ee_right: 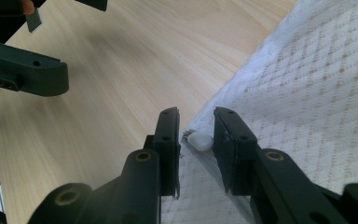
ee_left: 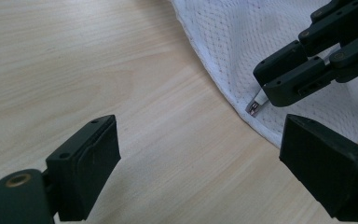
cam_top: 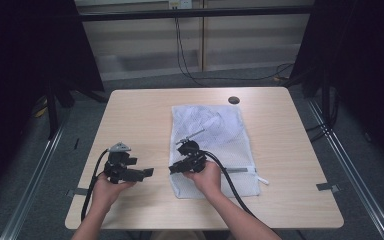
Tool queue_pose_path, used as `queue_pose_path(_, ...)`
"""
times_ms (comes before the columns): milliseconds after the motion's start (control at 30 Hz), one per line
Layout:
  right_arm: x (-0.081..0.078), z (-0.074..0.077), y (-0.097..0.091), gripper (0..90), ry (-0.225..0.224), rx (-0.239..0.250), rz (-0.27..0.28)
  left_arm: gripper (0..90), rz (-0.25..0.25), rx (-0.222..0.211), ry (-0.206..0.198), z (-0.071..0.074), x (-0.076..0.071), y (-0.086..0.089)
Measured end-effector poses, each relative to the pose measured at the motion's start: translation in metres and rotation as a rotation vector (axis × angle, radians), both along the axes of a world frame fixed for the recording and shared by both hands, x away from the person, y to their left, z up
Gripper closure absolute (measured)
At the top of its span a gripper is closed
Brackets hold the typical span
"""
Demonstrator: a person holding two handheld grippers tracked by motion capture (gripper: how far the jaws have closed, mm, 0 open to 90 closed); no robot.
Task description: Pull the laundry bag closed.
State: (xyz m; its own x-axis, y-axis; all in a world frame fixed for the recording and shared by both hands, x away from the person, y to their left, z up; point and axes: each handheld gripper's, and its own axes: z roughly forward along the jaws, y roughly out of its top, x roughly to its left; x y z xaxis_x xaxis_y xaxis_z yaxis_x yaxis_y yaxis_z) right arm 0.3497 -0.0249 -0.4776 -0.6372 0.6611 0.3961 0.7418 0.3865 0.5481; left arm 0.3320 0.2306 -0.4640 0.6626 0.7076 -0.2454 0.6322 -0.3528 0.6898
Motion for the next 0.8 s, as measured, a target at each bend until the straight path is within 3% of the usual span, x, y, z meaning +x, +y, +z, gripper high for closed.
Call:
queue_pose_path(333, 0.001, -0.005, 0.003, 76.7, 0.016, -0.006, 0.0, 11.8, 0.005, 0.001, -0.001, 0.0, -0.001, 0.0)
queue_pose_path(667, 0.004, -0.01, 0.006, 83.3, 0.065, 0.0, -0.013, 12.1, 0.002, 0.005, -0.001, -0.001, -0.001, -0.001)
queue_pose_path(800, 0.004, -0.009, 0.005, 85.0, 0.055, 0.002, -0.013, 12.2, 0.001, 0.002, 0.001, -0.001, -0.001, -0.001)
